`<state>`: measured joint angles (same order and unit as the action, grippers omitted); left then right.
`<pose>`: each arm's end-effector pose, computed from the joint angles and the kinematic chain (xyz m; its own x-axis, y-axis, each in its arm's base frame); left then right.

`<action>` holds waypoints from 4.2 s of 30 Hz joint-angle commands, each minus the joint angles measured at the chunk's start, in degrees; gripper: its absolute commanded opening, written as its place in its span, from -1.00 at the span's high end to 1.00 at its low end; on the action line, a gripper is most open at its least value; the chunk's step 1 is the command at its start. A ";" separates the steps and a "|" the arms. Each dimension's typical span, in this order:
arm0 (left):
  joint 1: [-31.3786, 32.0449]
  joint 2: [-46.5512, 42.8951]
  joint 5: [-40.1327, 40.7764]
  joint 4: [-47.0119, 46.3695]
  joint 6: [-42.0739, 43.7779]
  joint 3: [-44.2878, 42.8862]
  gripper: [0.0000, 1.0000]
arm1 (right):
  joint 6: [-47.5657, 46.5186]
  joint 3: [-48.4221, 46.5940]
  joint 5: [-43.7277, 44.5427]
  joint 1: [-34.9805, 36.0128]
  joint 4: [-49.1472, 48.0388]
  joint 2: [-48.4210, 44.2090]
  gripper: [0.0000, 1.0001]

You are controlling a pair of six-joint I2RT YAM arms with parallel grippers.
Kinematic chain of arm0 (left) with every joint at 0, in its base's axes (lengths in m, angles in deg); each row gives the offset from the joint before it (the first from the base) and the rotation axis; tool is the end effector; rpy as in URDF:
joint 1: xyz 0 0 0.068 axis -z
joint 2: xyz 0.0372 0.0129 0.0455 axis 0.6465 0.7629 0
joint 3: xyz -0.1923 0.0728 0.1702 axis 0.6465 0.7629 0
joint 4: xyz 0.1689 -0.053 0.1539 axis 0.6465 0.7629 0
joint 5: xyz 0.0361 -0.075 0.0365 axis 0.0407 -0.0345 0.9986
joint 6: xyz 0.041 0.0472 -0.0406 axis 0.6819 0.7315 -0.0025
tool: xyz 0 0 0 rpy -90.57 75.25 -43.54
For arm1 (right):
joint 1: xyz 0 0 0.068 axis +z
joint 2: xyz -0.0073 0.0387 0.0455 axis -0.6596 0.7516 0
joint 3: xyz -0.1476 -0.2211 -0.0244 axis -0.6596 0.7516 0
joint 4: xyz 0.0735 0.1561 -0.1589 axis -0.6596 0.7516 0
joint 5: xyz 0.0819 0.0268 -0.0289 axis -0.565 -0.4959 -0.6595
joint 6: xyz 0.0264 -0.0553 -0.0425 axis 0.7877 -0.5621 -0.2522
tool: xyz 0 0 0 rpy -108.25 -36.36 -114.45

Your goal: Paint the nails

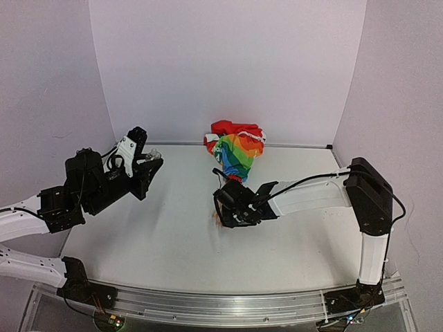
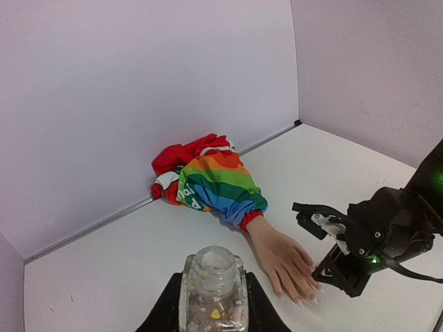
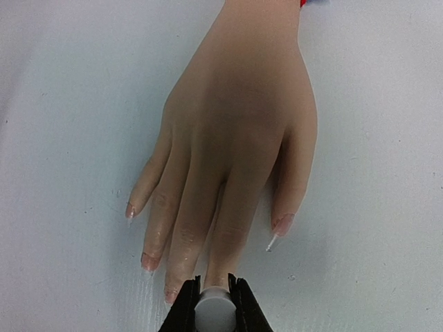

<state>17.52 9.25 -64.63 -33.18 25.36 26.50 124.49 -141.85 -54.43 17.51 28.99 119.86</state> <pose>0.1321 -0.1644 0.3293 0.0240 0.1896 -0.9816 0.5785 0.7982 0.1683 0.2264 0.3404 0.1493 -0.8225 -0.0745 -0.5639 -0.2398 0.9444 0.2250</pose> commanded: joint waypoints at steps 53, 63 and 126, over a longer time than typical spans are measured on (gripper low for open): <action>-0.32 -2.37 -17.02 -16.28 -6.08 7.23 1.00 | -14.90 4.85 -8.86 1.03 -1.03 -25.16 1.00; -0.24 4.59 -39.28 -41.27 -3.93 18.83 1.00 | -26.21 0.02 -33.01 0.84 -1.93 -33.77 1.00; 0.22 13.74 -41.24 -32.35 -4.48 11.68 1.00 | -28.26 -11.36 -31.62 6.31 1.82 -23.16 1.00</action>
<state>17.55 23.64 -106.14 -63.85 20.81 41.01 97.24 -151.29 -87.32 23.20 30.61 95.72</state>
